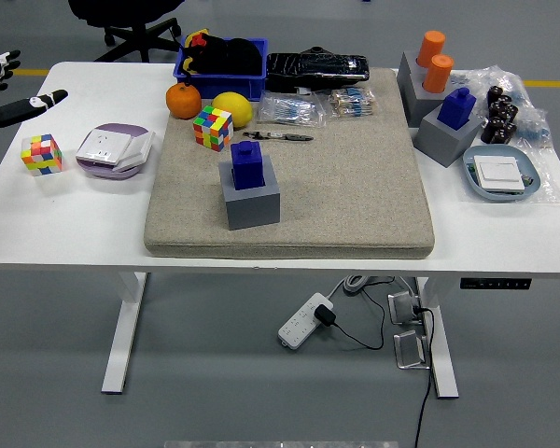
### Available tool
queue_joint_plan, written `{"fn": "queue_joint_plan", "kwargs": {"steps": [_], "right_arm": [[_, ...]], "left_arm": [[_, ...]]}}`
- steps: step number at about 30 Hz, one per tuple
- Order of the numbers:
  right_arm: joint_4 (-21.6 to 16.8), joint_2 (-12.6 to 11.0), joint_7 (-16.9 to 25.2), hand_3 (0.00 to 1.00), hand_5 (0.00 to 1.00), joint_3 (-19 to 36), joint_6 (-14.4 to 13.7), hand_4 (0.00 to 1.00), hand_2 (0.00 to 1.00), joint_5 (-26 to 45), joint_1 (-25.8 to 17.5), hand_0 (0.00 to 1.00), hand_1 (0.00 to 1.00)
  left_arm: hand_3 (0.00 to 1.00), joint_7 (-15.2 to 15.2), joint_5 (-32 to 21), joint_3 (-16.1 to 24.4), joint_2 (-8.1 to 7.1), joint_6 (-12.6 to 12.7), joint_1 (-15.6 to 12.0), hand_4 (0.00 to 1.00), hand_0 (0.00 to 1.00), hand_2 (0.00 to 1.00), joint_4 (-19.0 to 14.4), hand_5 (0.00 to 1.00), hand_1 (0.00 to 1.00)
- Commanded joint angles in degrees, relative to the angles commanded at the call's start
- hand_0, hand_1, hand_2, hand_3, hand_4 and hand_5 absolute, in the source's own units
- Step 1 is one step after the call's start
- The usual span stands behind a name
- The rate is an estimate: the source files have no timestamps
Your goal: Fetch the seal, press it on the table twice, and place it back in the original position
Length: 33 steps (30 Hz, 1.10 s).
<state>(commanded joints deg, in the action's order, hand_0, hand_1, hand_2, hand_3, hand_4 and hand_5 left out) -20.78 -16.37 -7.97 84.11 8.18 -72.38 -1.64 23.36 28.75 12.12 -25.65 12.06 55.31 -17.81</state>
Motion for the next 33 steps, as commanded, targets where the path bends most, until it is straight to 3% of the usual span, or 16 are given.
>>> {"fn": "queue_joint_plan", "kwargs": {"steps": [33], "right_arm": [[-0.02,-0.04,-0.1,0.712,0.515,-0.01,0.02,0.749,0.698,0.02,-0.6,0.835,0.731]], "left_arm": [[0.956,-0.32,0.19,-0.28,-0.33,-0.14,0.05,0.996,0.901,0.935,-0.28,0.438,0.945]]}}
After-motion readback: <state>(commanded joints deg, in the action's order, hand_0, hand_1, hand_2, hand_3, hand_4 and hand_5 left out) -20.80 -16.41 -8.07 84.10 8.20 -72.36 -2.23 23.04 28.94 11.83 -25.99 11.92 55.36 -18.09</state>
